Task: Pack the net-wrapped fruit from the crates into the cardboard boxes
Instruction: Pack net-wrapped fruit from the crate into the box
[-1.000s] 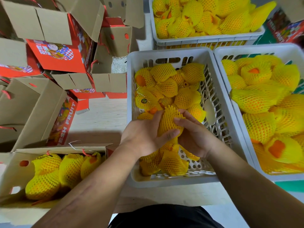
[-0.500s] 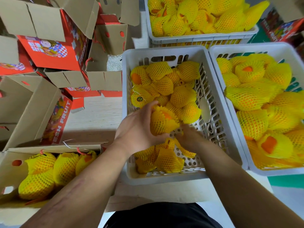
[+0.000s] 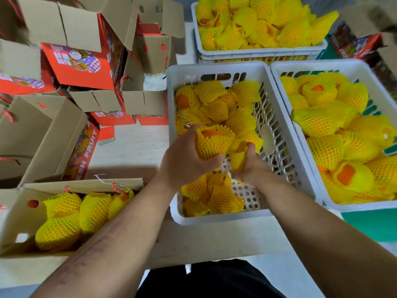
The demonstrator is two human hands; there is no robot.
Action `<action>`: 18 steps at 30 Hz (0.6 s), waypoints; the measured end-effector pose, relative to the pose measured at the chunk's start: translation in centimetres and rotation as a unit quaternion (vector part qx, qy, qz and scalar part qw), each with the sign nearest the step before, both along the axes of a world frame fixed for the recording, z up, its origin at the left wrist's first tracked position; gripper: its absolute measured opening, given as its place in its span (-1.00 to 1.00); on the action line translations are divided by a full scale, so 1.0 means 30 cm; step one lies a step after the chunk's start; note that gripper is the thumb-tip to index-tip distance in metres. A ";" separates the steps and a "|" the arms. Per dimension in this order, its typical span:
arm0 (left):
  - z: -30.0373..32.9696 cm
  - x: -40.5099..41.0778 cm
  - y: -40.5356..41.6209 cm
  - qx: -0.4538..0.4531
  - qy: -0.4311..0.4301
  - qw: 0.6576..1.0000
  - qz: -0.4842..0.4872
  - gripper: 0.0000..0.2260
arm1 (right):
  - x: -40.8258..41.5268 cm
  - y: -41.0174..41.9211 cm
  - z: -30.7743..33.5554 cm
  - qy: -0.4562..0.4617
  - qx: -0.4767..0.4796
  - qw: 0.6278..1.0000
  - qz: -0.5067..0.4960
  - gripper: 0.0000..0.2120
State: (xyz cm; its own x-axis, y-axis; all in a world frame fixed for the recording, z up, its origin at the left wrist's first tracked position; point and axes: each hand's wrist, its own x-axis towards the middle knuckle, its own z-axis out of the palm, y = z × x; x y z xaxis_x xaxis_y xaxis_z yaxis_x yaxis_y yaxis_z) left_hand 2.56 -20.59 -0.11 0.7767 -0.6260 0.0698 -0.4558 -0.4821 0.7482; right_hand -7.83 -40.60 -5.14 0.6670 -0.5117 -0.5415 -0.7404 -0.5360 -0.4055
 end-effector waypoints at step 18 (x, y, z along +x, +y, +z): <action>0.203 0.021 0.913 -0.192 0.313 0.918 0.151 -0.40 | 0.138 0.979 0.359 -0.359 0.229 0.904 -0.045 -0.55</action>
State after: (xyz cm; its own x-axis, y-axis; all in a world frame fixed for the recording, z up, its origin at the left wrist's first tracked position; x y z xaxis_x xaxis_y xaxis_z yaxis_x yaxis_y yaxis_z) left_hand 3.20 6.79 5.98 0.8736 -0.3980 -0.2802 0.2335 -0.1624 0.9587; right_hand -3.68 -11.23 5.62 0.8971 -0.4143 -0.1539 -0.2303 -0.1411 -0.9628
